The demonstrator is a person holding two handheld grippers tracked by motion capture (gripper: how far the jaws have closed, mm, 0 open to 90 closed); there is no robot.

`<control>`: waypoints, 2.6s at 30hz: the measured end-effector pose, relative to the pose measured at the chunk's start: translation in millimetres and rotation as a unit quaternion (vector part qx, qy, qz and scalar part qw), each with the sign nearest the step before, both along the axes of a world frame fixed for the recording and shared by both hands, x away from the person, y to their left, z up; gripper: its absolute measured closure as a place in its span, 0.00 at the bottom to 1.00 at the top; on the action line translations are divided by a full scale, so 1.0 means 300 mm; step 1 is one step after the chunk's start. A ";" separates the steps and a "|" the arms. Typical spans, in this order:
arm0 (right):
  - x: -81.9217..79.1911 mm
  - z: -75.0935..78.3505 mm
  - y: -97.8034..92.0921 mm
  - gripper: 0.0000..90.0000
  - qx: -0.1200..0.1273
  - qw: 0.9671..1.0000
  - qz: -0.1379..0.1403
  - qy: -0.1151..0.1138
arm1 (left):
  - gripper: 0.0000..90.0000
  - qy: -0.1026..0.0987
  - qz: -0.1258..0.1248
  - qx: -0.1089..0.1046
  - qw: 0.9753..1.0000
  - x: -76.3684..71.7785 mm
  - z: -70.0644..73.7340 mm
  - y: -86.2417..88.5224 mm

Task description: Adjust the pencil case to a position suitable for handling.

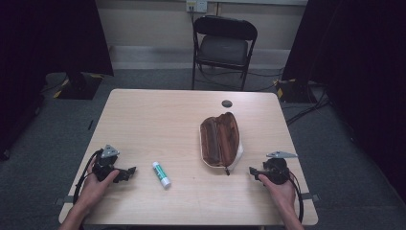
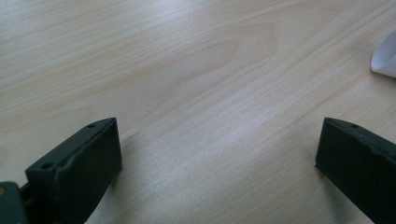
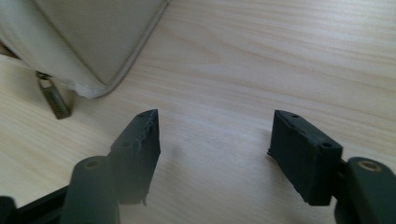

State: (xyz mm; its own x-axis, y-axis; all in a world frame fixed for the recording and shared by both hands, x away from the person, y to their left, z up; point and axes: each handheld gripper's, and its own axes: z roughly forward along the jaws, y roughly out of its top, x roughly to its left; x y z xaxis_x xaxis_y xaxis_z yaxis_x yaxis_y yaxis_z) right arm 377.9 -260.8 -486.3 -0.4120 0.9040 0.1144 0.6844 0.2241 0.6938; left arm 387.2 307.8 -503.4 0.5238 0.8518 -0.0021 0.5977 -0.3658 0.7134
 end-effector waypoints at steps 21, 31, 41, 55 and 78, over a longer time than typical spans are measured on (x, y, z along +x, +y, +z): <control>-0.113 0.107 0.093 0.53 0.086 0.991 0.096 -0.028 | 0.00 -0.001 0.000 -0.001 1.000 0.001 -0.001 -0.001; -0.098 0.141 0.150 0.48 0.083 0.990 0.107 -0.046 | 0.00 0.000 0.000 -0.001 1.000 0.001 0.000 -0.001; -0.009 0.168 0.187 0.46 0.060 0.993 0.089 -0.054 | 0.00 -0.001 0.000 -0.001 1.000 0.001 0.000 -0.001; 0.066 0.130 0.206 0.69 0.054 0.995 0.062 -0.056 | 0.00 -0.001 0.000 -0.001 1.000 0.001 -0.001 -0.001; 0.032 0.144 0.223 0.77 0.059 0.979 0.187 -0.057 | 0.00 -0.001 0.000 -0.001 1.000 0.001 -0.001 -0.001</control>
